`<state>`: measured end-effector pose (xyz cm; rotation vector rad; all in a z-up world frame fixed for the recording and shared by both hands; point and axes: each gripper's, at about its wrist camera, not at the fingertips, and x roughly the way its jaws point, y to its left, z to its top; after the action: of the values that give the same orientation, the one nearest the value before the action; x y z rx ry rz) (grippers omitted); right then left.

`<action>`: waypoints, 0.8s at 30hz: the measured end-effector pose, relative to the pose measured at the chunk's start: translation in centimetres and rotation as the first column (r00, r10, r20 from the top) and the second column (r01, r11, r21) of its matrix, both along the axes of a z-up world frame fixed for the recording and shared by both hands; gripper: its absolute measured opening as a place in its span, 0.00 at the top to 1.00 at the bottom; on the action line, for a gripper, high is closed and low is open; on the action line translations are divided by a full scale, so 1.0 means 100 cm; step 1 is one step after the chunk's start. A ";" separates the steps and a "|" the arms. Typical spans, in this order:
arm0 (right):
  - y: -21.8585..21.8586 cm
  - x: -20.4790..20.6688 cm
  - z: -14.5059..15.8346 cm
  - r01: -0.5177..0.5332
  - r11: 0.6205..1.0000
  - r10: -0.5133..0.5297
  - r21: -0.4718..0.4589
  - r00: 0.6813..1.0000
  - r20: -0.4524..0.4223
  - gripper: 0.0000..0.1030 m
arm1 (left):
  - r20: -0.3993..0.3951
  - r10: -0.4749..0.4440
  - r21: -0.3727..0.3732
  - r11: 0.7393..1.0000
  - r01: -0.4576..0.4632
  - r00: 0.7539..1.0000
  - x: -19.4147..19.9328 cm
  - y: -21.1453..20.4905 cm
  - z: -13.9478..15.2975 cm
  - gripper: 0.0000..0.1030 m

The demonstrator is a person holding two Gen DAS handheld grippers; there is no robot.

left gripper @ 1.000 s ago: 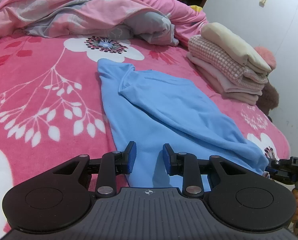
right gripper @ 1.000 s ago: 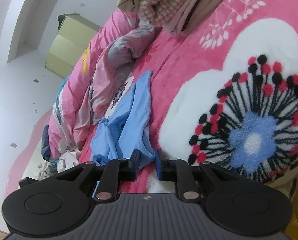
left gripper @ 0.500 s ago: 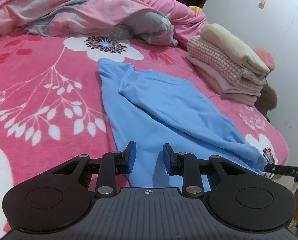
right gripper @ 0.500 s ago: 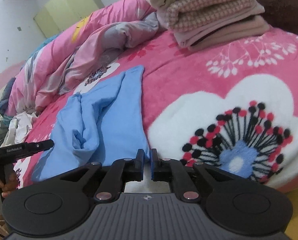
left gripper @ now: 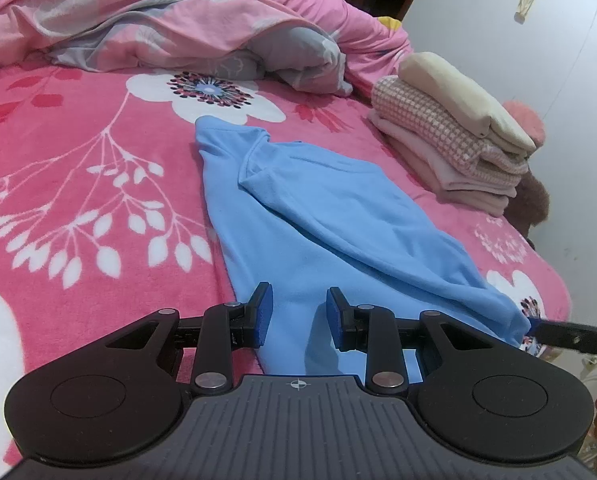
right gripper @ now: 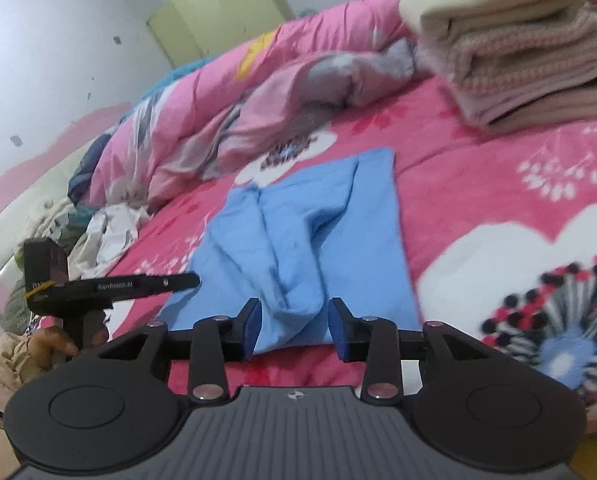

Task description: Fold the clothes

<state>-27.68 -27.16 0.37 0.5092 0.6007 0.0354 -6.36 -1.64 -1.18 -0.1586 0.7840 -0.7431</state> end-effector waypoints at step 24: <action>-0.012 0.005 -0.001 0.051 0.992 -0.061 0.119 0.995 0.080 0.97 | 0.022 -0.019 0.022 1.000 0.018 1.000 -0.001 -0.003 0.003 0.72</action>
<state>-27.17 -28.32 0.31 0.6353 0.5044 0.0384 -6.47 -1.95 -0.85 -0.1233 0.7734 -0.7525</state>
